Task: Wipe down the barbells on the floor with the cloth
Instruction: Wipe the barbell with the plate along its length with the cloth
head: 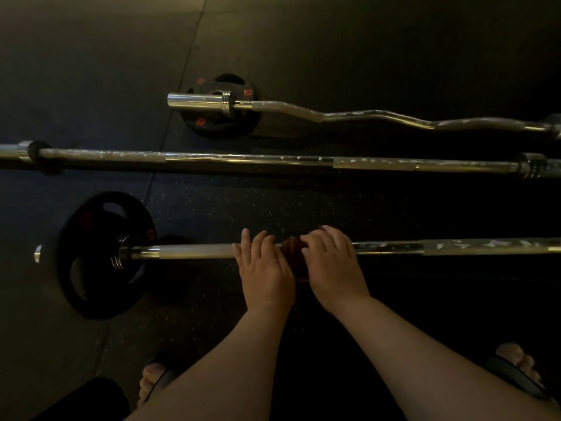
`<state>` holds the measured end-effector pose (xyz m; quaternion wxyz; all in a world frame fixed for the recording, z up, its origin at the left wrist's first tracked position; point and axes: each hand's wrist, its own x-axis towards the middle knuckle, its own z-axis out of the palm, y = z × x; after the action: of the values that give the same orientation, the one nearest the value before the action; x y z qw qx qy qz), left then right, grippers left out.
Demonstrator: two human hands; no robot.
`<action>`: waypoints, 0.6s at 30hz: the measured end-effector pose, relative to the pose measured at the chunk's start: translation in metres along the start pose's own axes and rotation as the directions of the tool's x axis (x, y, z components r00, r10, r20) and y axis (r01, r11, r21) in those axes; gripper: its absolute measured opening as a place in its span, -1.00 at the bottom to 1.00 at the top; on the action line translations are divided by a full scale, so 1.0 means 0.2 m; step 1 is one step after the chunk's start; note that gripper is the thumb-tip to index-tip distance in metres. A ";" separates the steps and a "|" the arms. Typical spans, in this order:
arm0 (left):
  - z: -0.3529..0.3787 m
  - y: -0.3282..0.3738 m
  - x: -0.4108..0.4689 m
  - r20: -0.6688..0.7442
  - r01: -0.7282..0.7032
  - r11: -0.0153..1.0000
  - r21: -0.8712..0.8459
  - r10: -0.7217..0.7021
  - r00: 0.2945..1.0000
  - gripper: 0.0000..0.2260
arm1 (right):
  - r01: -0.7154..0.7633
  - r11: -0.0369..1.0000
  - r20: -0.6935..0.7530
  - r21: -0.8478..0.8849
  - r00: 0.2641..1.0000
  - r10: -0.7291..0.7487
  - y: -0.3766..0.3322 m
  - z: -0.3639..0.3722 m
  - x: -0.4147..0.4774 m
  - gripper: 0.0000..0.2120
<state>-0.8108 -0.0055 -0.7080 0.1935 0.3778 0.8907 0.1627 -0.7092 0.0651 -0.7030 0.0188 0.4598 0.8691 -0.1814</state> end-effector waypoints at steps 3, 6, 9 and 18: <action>0.01 0.00 -0.01 -0.004 -0.030 1.000 -0.001 0.030 1.000 -0.57 | -0.193 0.981 -0.105 0.008 0.976 0.192 0.09 -0.01 -0.03 -0.70; 0.02 0.01 -0.01 0.015 -0.065 0.998 0.005 0.065 0.998 -0.58 | -0.274 0.962 -0.085 -0.013 0.959 0.272 0.01 -0.01 0.00 -0.68; 0.03 0.03 -0.02 0.029 -0.093 0.995 0.028 0.092 0.995 -0.49 | 0.024 0.989 0.038 -0.146 0.999 -0.018 -0.01 0.01 0.01 -0.63; 0.02 0.02 -0.01 0.065 -0.165 0.986 0.019 0.164 0.984 -0.55 | -0.340 0.938 -0.136 -0.065 0.934 0.329 0.13 -0.05 -0.02 -0.63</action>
<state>-0.8050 -0.0049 -0.7092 0.2027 0.4575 0.8518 0.1551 -0.6845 0.0789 -0.7017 0.0161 0.6102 0.7846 -0.1086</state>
